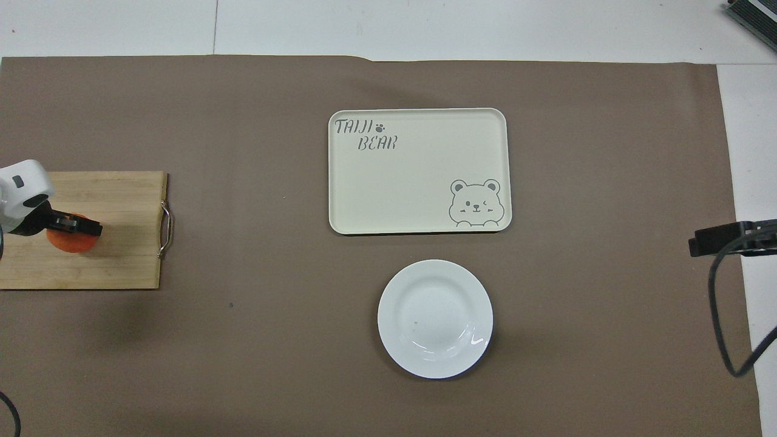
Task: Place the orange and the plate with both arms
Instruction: 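Lower the left gripper over the orange and close on it, then lift the orange with the left gripper and carry it over the plate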
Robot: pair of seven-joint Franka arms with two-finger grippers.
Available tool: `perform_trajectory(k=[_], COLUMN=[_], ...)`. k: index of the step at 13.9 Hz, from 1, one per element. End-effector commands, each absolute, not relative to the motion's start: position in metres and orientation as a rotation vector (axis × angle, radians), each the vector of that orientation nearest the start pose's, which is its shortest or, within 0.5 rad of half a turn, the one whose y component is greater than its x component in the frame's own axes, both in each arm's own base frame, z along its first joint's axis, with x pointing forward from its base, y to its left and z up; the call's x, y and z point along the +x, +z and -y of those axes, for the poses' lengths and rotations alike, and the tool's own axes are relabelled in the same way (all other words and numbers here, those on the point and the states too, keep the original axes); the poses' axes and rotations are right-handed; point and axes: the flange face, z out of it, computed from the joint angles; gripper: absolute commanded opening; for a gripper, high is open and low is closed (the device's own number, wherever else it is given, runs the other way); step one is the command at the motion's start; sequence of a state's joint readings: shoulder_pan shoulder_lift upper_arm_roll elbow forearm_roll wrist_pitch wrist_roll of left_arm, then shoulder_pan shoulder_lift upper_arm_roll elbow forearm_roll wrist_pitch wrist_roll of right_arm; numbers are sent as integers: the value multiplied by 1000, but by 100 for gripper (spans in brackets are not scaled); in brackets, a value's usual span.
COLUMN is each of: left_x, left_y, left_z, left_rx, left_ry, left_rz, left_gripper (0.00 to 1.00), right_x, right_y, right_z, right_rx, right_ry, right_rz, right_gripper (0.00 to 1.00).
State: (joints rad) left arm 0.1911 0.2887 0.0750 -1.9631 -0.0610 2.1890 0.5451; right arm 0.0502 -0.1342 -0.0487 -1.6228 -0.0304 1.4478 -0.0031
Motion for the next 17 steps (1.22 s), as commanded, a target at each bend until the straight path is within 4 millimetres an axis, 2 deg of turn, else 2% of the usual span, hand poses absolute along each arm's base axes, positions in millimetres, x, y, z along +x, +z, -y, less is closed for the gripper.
perform_trajectory(k=[1,2,3,4,6,8,11,13,15,17], left_x=[570,573,574,576,584,585,586,580,567,545], left_y=[335,343,351,358,375,390,395,396,396,401], left_z=[-152,-150,-148,-140,-98,-61,24,93,154,222], left_rx=[-3186,-3181,-3174,-3169,-3144,-3142,-3157,-3174,-3185,-3194], left_ry=[87,66,44,26,-13,-22,-5,-9,-2,-10], left_rz=[-390,-398,-404,-421,-530,-547,-478,-347,-227,-157], left_gripper=[16,5,0,0,0,0,0,0,0,0], right_x=[490,490,490,491,490,490,490,490,490,490], right_y=[661,661,661,661,661,661,661,661,660,660], right_z=[5,5,5,5,5,5,5,5,5,6], right_rx=[-3146,-3146,-3146,-3146,-3146,-3146,-3146,-3146,-3146,-3146], right_ry=[73,73,75,73,75,75,73,73,78,78], right_rz=[33,33,33,33,30,33,33,33,33,30], right_gripper=[100,100,100,100,100,100,100,100,100,100])
